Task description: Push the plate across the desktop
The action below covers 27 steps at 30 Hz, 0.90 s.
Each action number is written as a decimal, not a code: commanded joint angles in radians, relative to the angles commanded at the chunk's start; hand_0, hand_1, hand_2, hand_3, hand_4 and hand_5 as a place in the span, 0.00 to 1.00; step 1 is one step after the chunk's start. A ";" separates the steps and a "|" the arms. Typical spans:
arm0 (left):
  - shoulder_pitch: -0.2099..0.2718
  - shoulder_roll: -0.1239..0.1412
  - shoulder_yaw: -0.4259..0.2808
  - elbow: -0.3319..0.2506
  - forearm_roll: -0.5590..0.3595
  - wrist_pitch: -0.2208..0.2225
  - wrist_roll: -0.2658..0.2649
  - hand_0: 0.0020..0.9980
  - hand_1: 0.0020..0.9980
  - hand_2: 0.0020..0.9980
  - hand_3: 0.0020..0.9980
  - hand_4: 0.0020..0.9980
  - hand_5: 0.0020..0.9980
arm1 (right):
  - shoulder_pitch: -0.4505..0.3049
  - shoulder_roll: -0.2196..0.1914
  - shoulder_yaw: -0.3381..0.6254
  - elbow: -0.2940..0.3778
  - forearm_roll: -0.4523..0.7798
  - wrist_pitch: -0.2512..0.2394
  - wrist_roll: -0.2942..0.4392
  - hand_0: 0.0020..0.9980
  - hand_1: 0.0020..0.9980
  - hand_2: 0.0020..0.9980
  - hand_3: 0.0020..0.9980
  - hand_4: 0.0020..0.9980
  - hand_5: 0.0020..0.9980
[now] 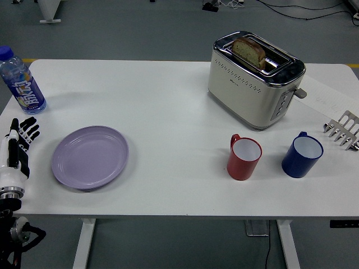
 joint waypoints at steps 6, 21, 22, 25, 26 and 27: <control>-0.002 0.000 0.019 0.014 -0.014 -0.006 -0.003 0.77 0.81 0.81 0.69 0.65 1.00 | 0.000 0.001 -0.002 0.000 0.004 -0.001 0.000 0.65 0.61 0.68 0.62 0.20 0.12; -0.049 0.000 0.085 0.065 -0.032 -0.005 -0.010 0.78 0.81 0.80 0.69 0.63 1.00 | 0.009 -0.001 -0.004 0.000 0.002 -0.001 0.002 0.65 0.61 0.68 0.62 0.20 0.12; -0.050 0.000 0.090 0.067 -0.034 -0.004 -0.010 0.78 0.81 0.80 0.68 0.63 1.00 | 0.009 -0.002 -0.003 0.000 0.001 -0.001 0.002 0.65 0.61 0.68 0.62 0.20 0.12; -0.050 0.000 0.103 0.070 -0.040 -0.004 -0.011 0.78 0.81 0.80 0.68 0.63 1.00 | 0.009 -0.002 -0.003 0.000 0.001 -0.001 0.002 0.65 0.61 0.68 0.62 0.20 0.12; -0.051 0.000 0.111 0.070 -0.043 -0.003 -0.011 0.78 0.81 0.80 0.68 0.63 1.00 | 0.009 -0.002 -0.002 0.000 0.002 -0.001 0.002 0.65 0.61 0.68 0.62 0.20 0.12; -0.052 0.000 0.120 0.070 -0.046 -0.003 -0.011 0.78 0.81 0.80 0.68 0.63 1.00 | 0.009 -0.003 -0.002 0.000 0.001 -0.001 0.002 0.65 0.61 0.68 0.62 0.20 0.12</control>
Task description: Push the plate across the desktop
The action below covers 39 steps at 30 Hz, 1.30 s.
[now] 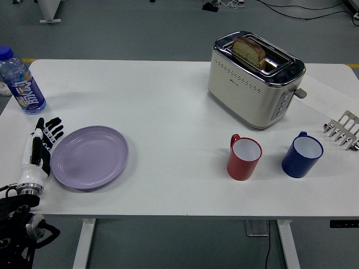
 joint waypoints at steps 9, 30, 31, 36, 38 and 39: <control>-0.004 0.000 0.070 -0.006 -0.032 0.000 -0.001 0.77 0.80 0.80 0.68 0.63 1.00 | 0.002 0.000 0.002 0.000 -0.005 0.001 -0.002 0.65 0.61 0.68 0.62 0.20 0.12; -0.018 0.000 0.268 -0.027 -0.123 0.006 -0.003 0.77 0.80 0.80 0.68 0.63 1.00 | 0.007 -0.002 -0.001 0.000 -0.006 0.000 0.001 0.65 0.61 0.68 0.62 0.20 0.12; -0.018 0.000 0.280 -0.029 -0.128 0.006 -0.003 0.77 0.80 0.80 0.68 0.63 1.00 | 0.008 -0.002 0.000 0.000 -0.007 0.000 0.001 0.65 0.61 0.68 0.62 0.20 0.12; -0.017 0.000 0.353 -0.034 -0.165 0.024 -0.012 0.77 0.80 0.80 0.68 0.63 1.00 | 0.008 -0.003 0.002 0.000 -0.010 0.000 0.001 0.65 0.61 0.68 0.62 0.20 0.12; -0.016 0.000 0.376 -0.038 -0.172 0.029 -0.014 0.77 0.80 0.79 0.67 0.63 1.00 | 0.007 -0.004 0.004 0.000 -0.011 0.000 0.001 0.65 0.61 0.68 0.62 0.20 0.12; -0.016 0.000 0.385 -0.040 -0.174 0.031 -0.015 0.77 0.80 0.79 0.67 0.63 1.00 | 0.006 -0.004 0.004 0.000 -0.010 -0.001 0.001 0.65 0.61 0.68 0.62 0.20 0.12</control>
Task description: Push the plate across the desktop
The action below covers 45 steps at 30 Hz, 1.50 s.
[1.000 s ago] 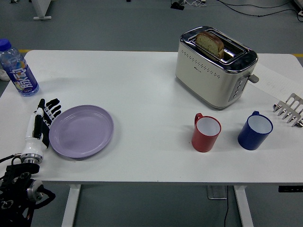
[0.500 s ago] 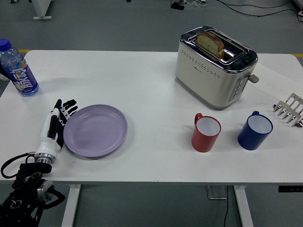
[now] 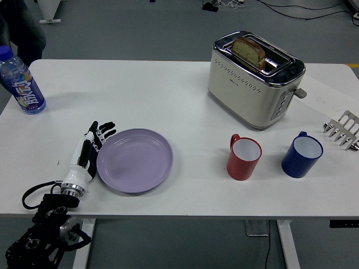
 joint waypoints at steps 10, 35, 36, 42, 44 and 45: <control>0.005 0.000 0.065 -0.023 -0.027 0.004 -0.004 0.76 0.79 0.79 0.67 0.62 1.00 | -0.004 -0.002 0.000 0.000 0.000 -0.001 0.000 0.65 0.61 0.68 0.62 0.20 0.13; 0.003 0.000 0.194 -0.072 -0.069 0.008 -0.003 0.76 0.79 0.78 0.66 0.61 1.00 | -0.006 -0.005 0.002 0.000 -0.001 -0.002 0.001 0.65 0.61 0.68 0.62 0.21 0.13; 0.003 0.000 0.188 -0.073 -0.068 0.009 -0.003 0.76 0.79 0.78 0.66 0.61 1.00 | -0.006 -0.005 0.002 0.000 -0.001 -0.002 0.001 0.65 0.61 0.68 0.62 0.21 0.13; 0.001 0.000 0.107 -0.082 -0.037 0.017 0.000 0.75 0.79 0.78 0.66 0.61 1.00 | -0.002 -0.005 0.002 0.000 0.001 -0.002 0.002 0.65 0.61 0.68 0.62 0.21 0.13; 0.000 0.000 0.065 -0.088 -0.016 0.020 0.004 0.75 0.79 0.78 0.66 0.61 1.00 | -0.002 -0.005 0.002 0.000 0.002 -0.003 0.002 0.65 0.61 0.68 0.62 0.21 0.13; 0.000 0.000 0.050 -0.089 -0.008 0.021 0.006 0.75 0.79 0.78 0.66 0.61 1.00 | -0.001 -0.006 0.001 0.000 0.002 -0.003 0.002 0.65 0.61 0.68 0.62 0.21 0.13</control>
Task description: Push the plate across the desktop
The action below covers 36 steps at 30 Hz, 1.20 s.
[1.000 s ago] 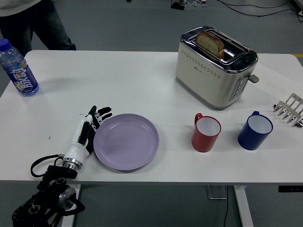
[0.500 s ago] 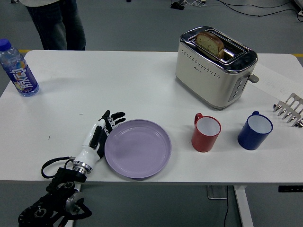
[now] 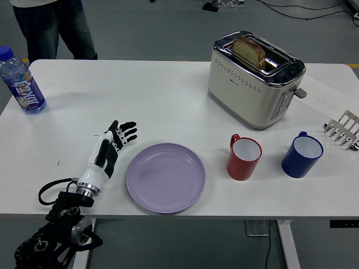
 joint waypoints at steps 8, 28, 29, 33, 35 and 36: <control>0.008 0.008 -0.154 -0.018 0.083 0.002 0.038 0.74 0.75 0.73 0.65 0.61 1.00 | 0.001 0.001 0.001 0.000 0.002 -0.001 0.000 0.64 0.61 0.68 0.62 0.21 0.13; 0.073 0.107 -0.496 -0.067 0.164 -0.081 0.146 0.74 0.75 0.72 0.65 0.62 1.00 | 0.001 0.005 0.013 0.000 -0.009 0.000 -0.006 0.64 0.61 0.68 0.62 0.21 0.13; 0.075 0.108 -0.513 -0.070 0.165 -0.089 0.159 0.74 0.75 0.72 0.65 0.62 1.00 | 0.001 0.005 0.013 0.000 -0.009 0.000 -0.006 0.64 0.61 0.68 0.62 0.21 0.13; 0.078 0.112 -0.567 -0.079 0.185 -0.122 0.207 0.74 0.75 0.73 0.66 0.62 1.00 | 0.000 0.006 0.013 0.000 -0.009 0.000 -0.007 0.64 0.61 0.68 0.62 0.21 0.13; 0.079 0.113 -0.587 -0.083 0.189 -0.127 0.218 0.74 0.75 0.73 0.66 0.62 1.00 | 0.000 0.006 0.013 0.000 -0.009 0.000 -0.007 0.64 0.61 0.68 0.62 0.21 0.13; 0.079 0.114 -0.596 -0.085 0.191 -0.129 0.224 0.74 0.75 0.73 0.66 0.62 1.00 | 0.000 0.006 0.013 0.000 -0.009 0.000 -0.007 0.64 0.61 0.68 0.62 0.21 0.13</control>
